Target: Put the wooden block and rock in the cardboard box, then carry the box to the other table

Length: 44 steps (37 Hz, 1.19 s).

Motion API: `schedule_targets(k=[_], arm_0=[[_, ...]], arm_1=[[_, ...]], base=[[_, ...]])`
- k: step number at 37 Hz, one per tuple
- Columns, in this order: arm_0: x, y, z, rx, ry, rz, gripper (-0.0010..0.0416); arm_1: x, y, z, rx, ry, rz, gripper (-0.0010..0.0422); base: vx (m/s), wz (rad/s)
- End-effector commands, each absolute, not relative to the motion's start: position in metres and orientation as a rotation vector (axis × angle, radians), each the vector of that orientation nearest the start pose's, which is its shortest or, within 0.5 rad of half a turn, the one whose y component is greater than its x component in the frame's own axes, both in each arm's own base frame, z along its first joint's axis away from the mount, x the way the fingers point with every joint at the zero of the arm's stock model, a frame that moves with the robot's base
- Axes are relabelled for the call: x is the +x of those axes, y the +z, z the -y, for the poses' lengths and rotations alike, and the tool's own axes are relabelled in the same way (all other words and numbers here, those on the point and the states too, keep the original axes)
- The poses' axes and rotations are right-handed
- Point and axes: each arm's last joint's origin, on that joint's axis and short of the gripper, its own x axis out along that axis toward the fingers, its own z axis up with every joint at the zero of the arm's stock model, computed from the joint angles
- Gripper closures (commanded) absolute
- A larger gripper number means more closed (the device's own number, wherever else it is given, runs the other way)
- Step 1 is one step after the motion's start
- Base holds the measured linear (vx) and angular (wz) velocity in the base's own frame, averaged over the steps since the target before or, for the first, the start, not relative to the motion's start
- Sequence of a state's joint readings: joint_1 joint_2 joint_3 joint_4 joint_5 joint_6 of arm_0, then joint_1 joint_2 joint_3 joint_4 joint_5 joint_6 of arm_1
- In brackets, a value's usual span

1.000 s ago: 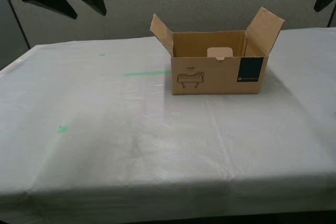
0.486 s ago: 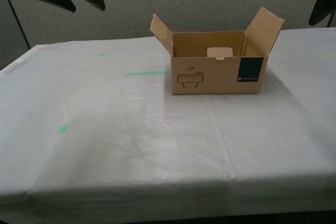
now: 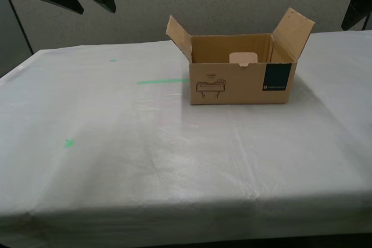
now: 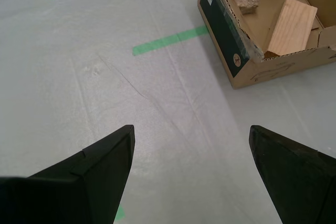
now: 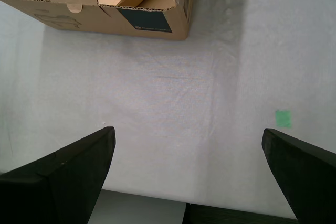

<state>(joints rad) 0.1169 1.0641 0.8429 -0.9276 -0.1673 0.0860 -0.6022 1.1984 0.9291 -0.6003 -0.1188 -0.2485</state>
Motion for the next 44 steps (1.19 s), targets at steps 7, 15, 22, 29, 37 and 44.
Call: schedule_targets(k=[7,15,22,29,37,44], arm_0=[[0.1818,0.2514,-0.0262,0.104,0.202,-1.161,0.0016],[0.1818,0.2513,-0.0262,0.104,0.202,-1.161,0.0016],[0.1819,0.2515,-0.0262,0.104,0.202,-1.160,0.0016],[0.1820,0.2514,-0.0262,0.104,0.202,-1.158,0.0016],[0.1821,0.2515,-0.0262,0.104,0.202,-1.158,0.0016],[0.1821,0.2515,-0.0262,0.104,0.202,-1.158,0.0016]], arm_1=[[0.1981,0.2684,0.1320,0.078,-0.340,-0.870,0.0117],[0.1981,0.2685,0.1321,0.077,-0.340,-0.869,0.0117],[0.1981,0.2685,0.1321,0.077,-0.340,-0.869,0.0117],[0.1981,0.2685,0.1321,0.077,-0.340,-0.869,0.0117],[0.1981,0.2685,0.1321,0.077,-0.340,-0.869,0.0117],[0.1981,0.2685,0.1321,0.077,-0.340,-0.869,0.0117]], base=[[0.000,0.000],[0.000,0.000],[0.000,0.000],[0.000,0.000],[0.000,0.000],[0.000,0.000]])
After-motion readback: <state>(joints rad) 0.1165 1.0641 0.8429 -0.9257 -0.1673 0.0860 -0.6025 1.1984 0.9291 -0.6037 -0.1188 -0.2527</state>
